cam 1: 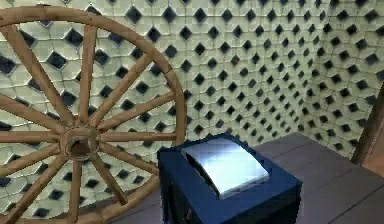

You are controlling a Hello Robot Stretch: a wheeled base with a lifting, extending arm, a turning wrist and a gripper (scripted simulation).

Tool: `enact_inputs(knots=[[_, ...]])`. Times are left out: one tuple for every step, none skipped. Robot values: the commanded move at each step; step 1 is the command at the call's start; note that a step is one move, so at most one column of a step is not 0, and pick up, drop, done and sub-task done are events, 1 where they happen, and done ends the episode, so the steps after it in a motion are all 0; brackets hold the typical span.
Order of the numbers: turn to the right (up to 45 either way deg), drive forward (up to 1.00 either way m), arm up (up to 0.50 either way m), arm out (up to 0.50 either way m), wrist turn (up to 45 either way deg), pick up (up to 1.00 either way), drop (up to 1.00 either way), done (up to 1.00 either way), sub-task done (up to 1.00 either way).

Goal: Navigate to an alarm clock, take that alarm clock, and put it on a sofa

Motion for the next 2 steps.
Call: enact_inputs(knots=[[0.0, 0.65, 0.00, 0.00, 0.0, 0.00, 0.00, 0.00, 0.00], [45.0, 0.00, 0.00, 0.00, 0.0, 0.00, 0.00, 0.00, 0.00]])
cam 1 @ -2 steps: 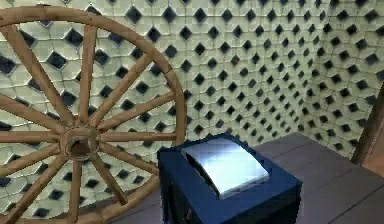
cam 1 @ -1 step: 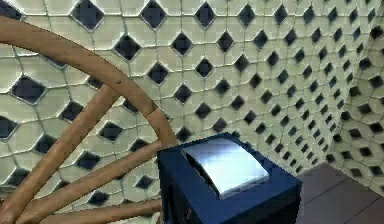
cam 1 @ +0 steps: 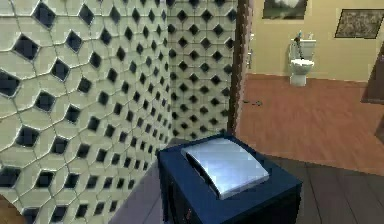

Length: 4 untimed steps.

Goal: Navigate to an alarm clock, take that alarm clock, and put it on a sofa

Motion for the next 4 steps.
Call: enact_inputs(knots=[[12.0, 0.00, 0.00, 0.00, 0.0, 0.00, 0.00, 0.00, 0.00], [0.0, 0.45, 0.00, 0.00, 0.0, 0.00, 0.00, 0.00, 0.00], [24.0, 0.00, 0.00, 0.00, 0.0, 0.00, 0.00, 0.00, 0.00], [0.0, 1.00, 0.00, 0.00, 0.0, 0.00, 0.00, 0.00, 0.00]])
